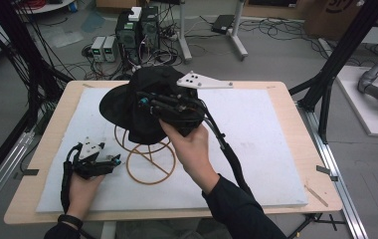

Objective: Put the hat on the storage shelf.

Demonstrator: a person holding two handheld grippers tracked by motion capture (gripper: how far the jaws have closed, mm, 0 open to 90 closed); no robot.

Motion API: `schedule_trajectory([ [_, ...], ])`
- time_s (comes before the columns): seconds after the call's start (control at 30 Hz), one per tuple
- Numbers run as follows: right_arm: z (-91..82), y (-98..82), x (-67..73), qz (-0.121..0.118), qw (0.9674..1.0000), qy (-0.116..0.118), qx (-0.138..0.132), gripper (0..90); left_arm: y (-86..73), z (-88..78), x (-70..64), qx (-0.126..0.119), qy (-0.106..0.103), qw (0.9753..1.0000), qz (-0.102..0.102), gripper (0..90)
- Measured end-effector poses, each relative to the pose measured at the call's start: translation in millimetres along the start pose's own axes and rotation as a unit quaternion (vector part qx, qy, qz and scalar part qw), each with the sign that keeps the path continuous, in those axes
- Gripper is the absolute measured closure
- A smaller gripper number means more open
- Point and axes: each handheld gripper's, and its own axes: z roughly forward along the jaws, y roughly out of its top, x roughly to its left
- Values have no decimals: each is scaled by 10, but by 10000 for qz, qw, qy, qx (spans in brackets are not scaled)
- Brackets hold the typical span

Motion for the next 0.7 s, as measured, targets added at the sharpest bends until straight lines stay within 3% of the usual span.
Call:
schedule_trajectory([
  [0.03, 19, -14, -3, -2, 10000, 18, 20, 886, -5, -15, 15, -41, 25, 9999, -133, 267],
  [0.2, 92, -84, 20, -149, 9998, -31, 126, 900, -31, -63, 72, -43, 123, 9995, -283, 281],
  [0.33, 134, -164, 12, -177, 9993, -111, 313, 900, -67, -104, 155, -147, 117, 9980, -604, 281],
  [0.53, 157, -248, -32, -44, 9990, -74, 436, 883, -85, -128, 185, -167, 147, 9972, -715, 281],
  [0.63, 131, -257, -22, -63, 9991, 14, 417, 752, -86, -129, 189, -165, 144, 9970, -745, 281],
  [0.7, 99, -261, 1, -175, 9988, 21, 463, 741, -85, -125, 189, -139, 135, 9973, -710, 281],
])
